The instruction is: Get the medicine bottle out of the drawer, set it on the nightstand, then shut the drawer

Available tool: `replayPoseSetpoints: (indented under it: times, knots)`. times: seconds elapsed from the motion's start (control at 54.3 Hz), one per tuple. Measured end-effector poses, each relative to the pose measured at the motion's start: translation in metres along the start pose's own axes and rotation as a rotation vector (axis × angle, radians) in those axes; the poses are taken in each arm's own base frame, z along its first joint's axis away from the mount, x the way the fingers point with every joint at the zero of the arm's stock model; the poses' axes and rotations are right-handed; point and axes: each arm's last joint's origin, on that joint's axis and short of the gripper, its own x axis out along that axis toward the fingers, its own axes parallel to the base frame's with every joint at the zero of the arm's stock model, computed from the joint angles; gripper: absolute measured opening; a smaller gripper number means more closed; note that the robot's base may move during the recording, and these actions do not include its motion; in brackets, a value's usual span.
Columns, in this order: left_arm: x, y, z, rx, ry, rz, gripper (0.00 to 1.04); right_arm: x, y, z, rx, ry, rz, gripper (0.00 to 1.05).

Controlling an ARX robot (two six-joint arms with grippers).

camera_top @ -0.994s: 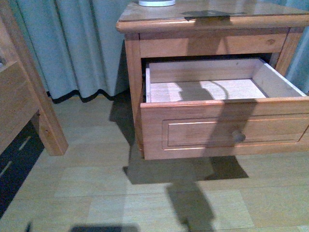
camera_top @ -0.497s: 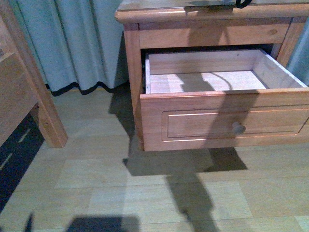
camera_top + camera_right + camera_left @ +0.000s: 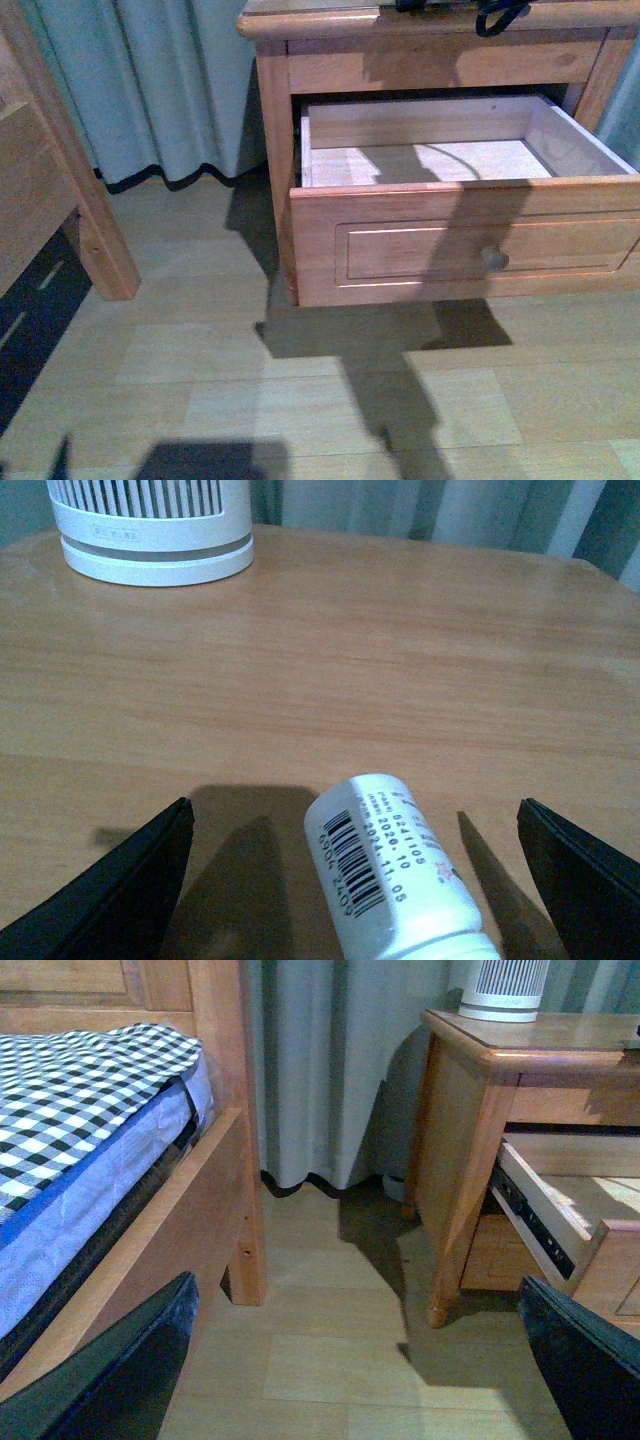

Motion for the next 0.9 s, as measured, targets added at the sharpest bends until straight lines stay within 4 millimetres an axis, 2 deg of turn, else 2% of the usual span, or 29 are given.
replayPoseSetpoints:
  times: [0.147, 0.258, 0.387, 0.479, 0.534, 0.607, 0.681, 0.828, 0.902]
  knots:
    - [0.000, 0.000, 0.000, 0.000, 0.000, 0.000, 0.98, -0.011, 0.000, 0.016, 0.022, -0.040, 0.018, 0.98]
    - [0.000, 0.000, 0.000, 0.000, 0.000, 0.000, 0.98, -0.026, -0.003, 0.040, 0.038, -0.097, 0.021, 0.98]
    - [0.000, 0.000, 0.000, 0.000, 0.000, 0.000, 0.98, -0.053, -0.009, 0.075, 0.067, -0.163, 0.013, 0.98]
    - [0.000, 0.000, 0.000, 0.000, 0.000, 0.000, 0.98, -0.078, -0.013, 0.091, 0.090, -0.156, 0.003, 0.98]
    - [0.000, 0.000, 0.000, 0.000, 0.000, 0.000, 0.98, -0.094, -0.016, 0.093, 0.109, -0.118, 0.004, 0.98]
    - [0.000, 0.000, 0.000, 0.000, 0.000, 0.000, 0.98, -0.119, -0.017, 0.089, 0.153, -0.032, 0.023, 0.98]
    - [0.000, 0.000, 0.000, 0.000, 0.000, 0.000, 0.98, -0.145, -0.017, 0.075, 0.197, 0.061, 0.058, 0.98]
    - [0.000, 0.000, 0.000, 0.000, 0.000, 0.000, 0.98, -0.194, -0.013, 0.027, 0.244, 0.215, 0.097, 0.98]
    - [0.000, 0.000, 0.000, 0.000, 0.000, 0.000, 0.98, -0.213, -0.011, -0.007, 0.254, 0.289, 0.101, 0.98]
